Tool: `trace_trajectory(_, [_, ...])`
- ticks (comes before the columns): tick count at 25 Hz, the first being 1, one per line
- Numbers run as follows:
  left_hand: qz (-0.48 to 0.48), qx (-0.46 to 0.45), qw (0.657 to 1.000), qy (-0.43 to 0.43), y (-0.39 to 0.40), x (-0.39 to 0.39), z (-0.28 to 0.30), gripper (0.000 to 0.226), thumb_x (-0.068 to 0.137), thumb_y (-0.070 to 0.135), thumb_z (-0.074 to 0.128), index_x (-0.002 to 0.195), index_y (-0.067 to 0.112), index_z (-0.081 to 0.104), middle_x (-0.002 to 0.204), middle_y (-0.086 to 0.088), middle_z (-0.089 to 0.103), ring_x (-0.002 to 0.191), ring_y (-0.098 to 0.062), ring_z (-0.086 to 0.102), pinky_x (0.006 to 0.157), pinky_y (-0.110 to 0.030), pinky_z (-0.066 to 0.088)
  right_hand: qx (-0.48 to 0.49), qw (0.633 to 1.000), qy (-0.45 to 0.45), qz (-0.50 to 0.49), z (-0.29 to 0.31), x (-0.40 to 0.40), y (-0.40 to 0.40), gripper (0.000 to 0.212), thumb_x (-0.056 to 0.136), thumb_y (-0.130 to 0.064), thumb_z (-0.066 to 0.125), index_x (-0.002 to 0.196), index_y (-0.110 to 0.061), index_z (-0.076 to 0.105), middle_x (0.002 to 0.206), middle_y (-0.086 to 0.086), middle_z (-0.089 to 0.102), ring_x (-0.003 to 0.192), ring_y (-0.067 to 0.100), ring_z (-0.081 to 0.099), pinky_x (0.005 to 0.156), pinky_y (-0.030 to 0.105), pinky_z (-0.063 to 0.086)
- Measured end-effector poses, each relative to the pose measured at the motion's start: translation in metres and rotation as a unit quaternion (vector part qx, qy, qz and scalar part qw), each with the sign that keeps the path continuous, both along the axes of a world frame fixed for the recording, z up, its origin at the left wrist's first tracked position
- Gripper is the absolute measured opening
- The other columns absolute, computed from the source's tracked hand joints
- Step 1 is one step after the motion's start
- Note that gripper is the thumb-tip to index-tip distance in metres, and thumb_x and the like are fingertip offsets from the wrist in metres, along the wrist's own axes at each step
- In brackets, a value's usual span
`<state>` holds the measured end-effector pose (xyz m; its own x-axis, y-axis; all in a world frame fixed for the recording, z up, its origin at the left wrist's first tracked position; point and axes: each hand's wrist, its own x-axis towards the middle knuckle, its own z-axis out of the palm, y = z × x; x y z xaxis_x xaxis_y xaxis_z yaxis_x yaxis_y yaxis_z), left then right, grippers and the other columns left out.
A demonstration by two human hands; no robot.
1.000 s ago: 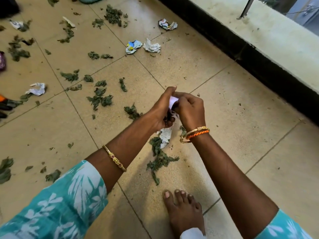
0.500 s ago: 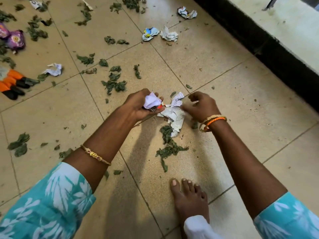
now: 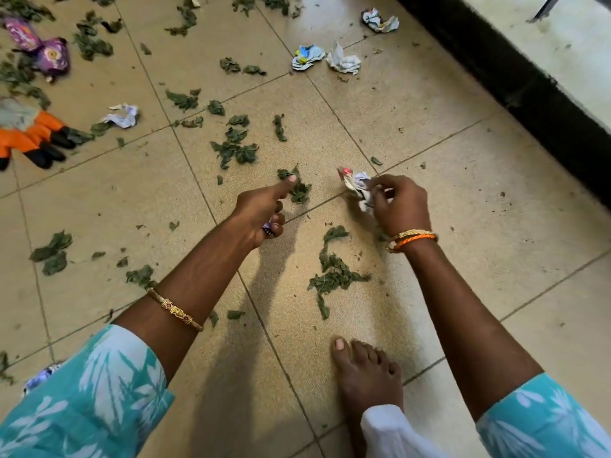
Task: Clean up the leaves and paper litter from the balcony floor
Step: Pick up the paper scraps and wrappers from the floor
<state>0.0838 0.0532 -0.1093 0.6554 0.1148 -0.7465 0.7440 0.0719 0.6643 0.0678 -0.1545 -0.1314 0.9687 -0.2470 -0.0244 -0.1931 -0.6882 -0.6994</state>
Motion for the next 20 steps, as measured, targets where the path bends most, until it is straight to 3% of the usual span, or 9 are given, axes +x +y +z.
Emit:
trace_trajectory(4, [-0.035,-0.042,0.999,0.002,0.003,-0.002,0.007,0.03,0.088,0.035,0.067,0.106,0.012,0.06,0.067,0.004,0.035,0.037,-0.005,0.027,0.037,-0.015,0.022,0.079,0.983,-0.098,-0.136,0.029,0.004,-0.012,0.022,0.085,-0.003,0.053,0.095,-0.009,0.072,0.088,0.008,0.071,0.079,0.015,0.065,0.077,0.029,0.054])
trace_trajectory(6, [-0.057,-0.067,0.996,0.009,0.003,-0.003,0.01,0.029,0.09,0.037,0.063,0.108,0.014,0.059,0.069,0.004,0.04,0.035,-0.005,0.027,0.039,-0.013,0.021,0.133,0.966,-0.122,-0.188,0.04,0.004,-0.011,0.019,0.085,-0.005,0.057,0.096,-0.009,0.071,0.086,0.0,0.068,0.073,-0.001,0.06,0.073,0.015,0.051])
trace_trajectory(8, [-0.08,-0.086,0.993,0.011,0.003,-0.003,0.014,0.027,0.091,0.039,0.061,0.106,0.016,0.058,0.075,0.004,0.049,0.035,-0.005,0.027,0.04,-0.012,0.022,0.137,0.955,-0.174,-0.195,0.046,-0.001,-0.005,0.013,0.084,-0.005,0.06,0.09,-0.01,0.07,0.08,-0.004,0.066,0.066,-0.008,0.057,0.063,0.006,0.045])
trace_trajectory(10, [-0.102,-0.101,0.99,0.004,0.0,-0.002,0.015,0.03,0.091,0.043,0.059,0.107,0.018,0.057,0.084,0.002,0.059,0.036,-0.004,0.029,0.039,-0.012,0.023,0.104,0.963,-0.201,-0.143,0.045,-0.007,0.003,0.012,0.082,-0.005,0.061,0.086,-0.012,0.07,0.078,-0.003,0.067,0.071,0.0,0.06,0.063,0.014,0.048])
trace_trajectory(12, [-0.129,-0.131,0.983,0.004,-0.006,-0.002,0.014,0.044,0.089,0.052,0.056,0.116,0.018,0.054,0.085,0.0,0.063,0.038,-0.004,0.032,0.037,-0.013,0.027,0.075,0.979,-0.18,-0.058,0.036,-0.013,0.013,0.02,0.08,-0.001,0.06,0.086,-0.015,0.071,0.082,0.0,0.07,0.077,0.012,0.063,0.065,0.019,0.05])
trace_trajectory(14, [-0.166,-0.171,0.971,0.009,-0.014,-0.006,0.012,0.053,0.086,0.062,0.052,0.116,0.019,0.054,0.077,0.0,0.058,0.041,-0.005,0.036,0.035,-0.014,0.029,0.139,0.981,-0.136,-0.012,0.03,-0.022,0.028,0.024,0.079,0.004,0.058,0.085,-0.015,0.072,0.085,-0.001,0.071,0.078,0.007,0.065,0.066,0.017,0.051])
trace_trajectory(17, [-0.219,-0.2,0.955,0.008,-0.025,-0.015,0.01,0.046,0.086,0.065,0.048,0.094,0.023,0.063,0.069,0.003,0.051,0.045,-0.006,0.037,0.037,-0.014,0.029,0.235,0.968,-0.088,0.005,0.023,-0.037,0.053,0.026,0.079,0.006,0.057,0.082,-0.016,0.07,0.082,-0.004,0.069,0.074,0.004,0.065,0.068,0.014,0.049])
trace_trajectory(20, [-0.172,-0.149,0.974,0.008,-0.027,-0.018,0.001,0.035,0.086,0.055,0.058,0.083,0.022,0.069,0.064,0.002,0.052,0.042,-0.008,0.039,0.038,-0.015,0.029,0.29,0.957,-0.007,0.027,0.017,-0.041,0.058,0.028,0.082,0.008,0.047,0.091,-0.012,0.065,0.086,0.002,0.069,0.076,0.007,0.066,0.067,0.021,0.053])
